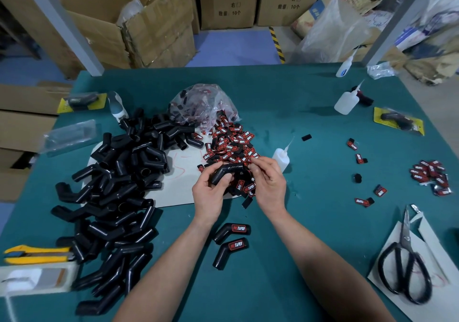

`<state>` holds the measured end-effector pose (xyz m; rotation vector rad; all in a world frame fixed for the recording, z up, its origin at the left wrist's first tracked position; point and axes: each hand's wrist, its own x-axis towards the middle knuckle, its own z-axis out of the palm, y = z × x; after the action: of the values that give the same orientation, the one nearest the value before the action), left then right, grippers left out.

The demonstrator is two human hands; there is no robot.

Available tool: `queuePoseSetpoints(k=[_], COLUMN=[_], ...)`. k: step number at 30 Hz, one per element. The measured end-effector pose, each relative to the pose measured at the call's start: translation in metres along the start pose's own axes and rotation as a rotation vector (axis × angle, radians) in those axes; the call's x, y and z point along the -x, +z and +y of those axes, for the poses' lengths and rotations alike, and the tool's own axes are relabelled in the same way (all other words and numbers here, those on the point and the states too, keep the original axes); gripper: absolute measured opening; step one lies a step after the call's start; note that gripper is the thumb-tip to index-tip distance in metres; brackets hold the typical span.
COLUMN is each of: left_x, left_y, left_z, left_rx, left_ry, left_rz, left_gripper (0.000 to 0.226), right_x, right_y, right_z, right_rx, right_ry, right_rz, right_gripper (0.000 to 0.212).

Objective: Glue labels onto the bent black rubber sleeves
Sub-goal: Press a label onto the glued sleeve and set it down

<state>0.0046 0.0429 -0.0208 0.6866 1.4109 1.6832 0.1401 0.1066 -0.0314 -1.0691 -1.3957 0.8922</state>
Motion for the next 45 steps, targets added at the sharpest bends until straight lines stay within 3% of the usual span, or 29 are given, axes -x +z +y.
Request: queuePoseSetpoints(k=[5,13,27,36,45], left_x=[0.0004,-0.0007,-0.0032,-0.0008,0.0009], left_y=[-0.0004,-0.0007,-0.002,-0.0003,-0.0015], left_z=[-0.0023,-0.0039,-0.0074,-0.0039,0.0], left_rx=[-0.062,-0.059,-0.096,-0.042,-0.006], left_ry=[0.115,0.127,0.151,0.09,0.075], left_rz=[0.015,0.014,0.02,-0.022,-0.037], left_gripper=[0.038,0.045,0.034,0.039,0.036], right_x=[0.0002,0.0005,0.0007,-0.0007,0.0038], right_y=[-0.0003,0.0007,0.0025,0.0006,0.0036], right_z=[-0.0012,-0.0025,-0.006,-0.0063,-0.0081], right_rx=[-0.084,-0.05,-0.123,-0.092,-0.1], right_ry=[0.011,-0.042,0.03,-0.063,-0.097], right_rz=[0.037,0.033,0.042,0.055,-0.065], right_gripper=[0.011,0.016,0.02,0.01,0.011])
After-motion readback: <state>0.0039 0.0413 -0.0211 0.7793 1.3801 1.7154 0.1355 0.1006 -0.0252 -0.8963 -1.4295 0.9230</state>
